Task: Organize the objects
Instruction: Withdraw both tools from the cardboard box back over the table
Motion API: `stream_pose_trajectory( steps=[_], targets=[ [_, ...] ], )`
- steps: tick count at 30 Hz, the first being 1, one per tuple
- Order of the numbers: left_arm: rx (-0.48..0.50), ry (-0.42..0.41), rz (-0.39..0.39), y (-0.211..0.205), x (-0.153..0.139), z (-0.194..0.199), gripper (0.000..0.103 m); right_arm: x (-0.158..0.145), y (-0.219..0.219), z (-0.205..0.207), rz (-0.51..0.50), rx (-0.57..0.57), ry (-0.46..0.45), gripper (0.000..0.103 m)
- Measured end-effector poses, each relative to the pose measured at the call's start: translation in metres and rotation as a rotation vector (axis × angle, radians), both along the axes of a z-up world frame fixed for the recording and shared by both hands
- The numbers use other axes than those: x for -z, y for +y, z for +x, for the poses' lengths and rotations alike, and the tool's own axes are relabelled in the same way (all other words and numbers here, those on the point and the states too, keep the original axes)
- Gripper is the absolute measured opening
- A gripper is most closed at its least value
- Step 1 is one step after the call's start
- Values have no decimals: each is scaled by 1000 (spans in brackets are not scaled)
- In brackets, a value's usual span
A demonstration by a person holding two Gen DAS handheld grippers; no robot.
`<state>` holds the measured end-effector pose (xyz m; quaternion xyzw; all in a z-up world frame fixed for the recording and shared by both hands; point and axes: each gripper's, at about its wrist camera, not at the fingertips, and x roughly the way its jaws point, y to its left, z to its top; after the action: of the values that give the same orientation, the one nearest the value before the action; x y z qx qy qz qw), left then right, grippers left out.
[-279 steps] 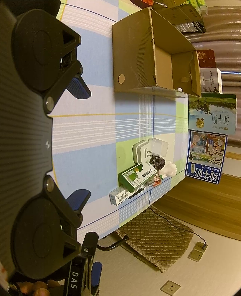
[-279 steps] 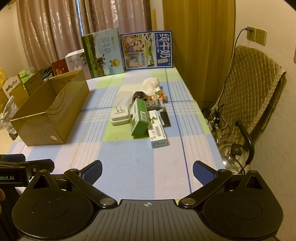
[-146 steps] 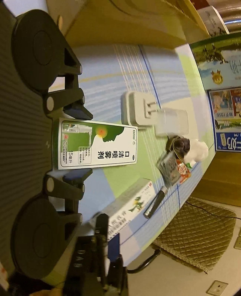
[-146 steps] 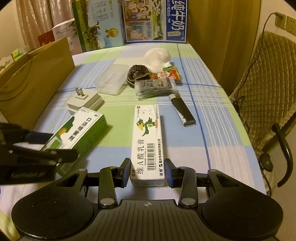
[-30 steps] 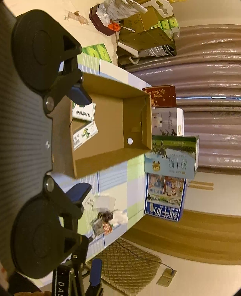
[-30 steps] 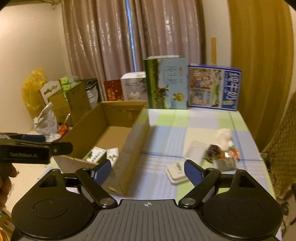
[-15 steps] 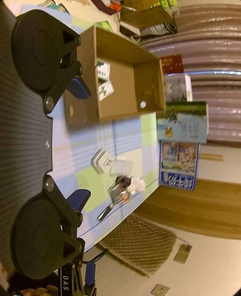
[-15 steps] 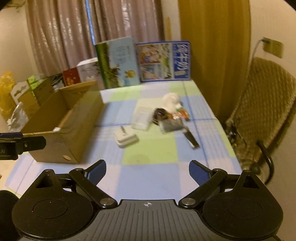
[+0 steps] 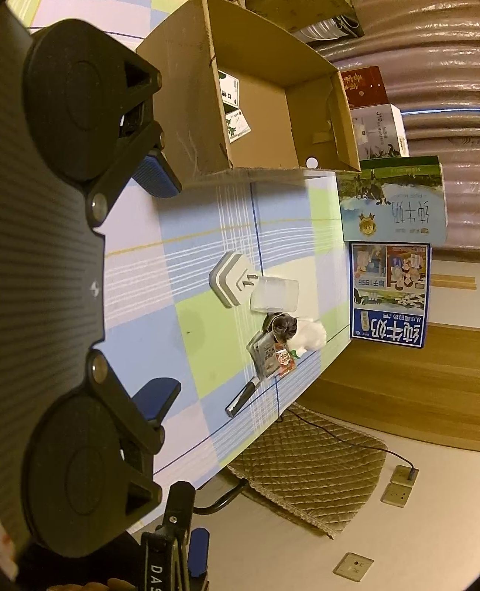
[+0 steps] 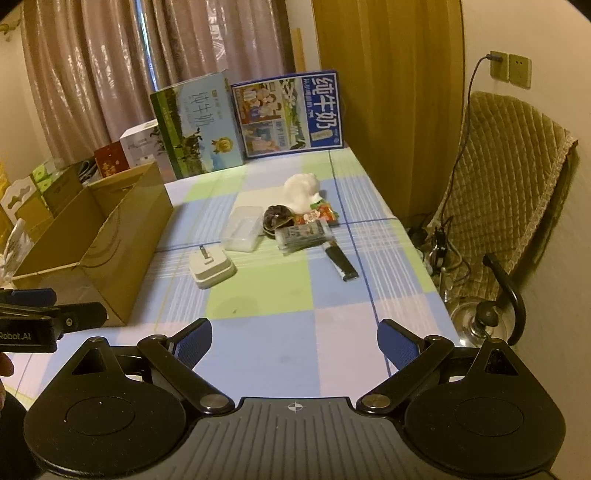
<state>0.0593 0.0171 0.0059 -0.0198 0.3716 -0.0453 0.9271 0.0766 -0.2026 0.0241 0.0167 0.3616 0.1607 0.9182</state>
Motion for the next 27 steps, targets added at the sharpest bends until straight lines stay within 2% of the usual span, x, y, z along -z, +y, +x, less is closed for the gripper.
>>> stream_pose_trajectory(
  steps=[27],
  targets=[
    [18,36,16,-12,16,34,102,20,-12,19,2,30,41,94]
  ],
)
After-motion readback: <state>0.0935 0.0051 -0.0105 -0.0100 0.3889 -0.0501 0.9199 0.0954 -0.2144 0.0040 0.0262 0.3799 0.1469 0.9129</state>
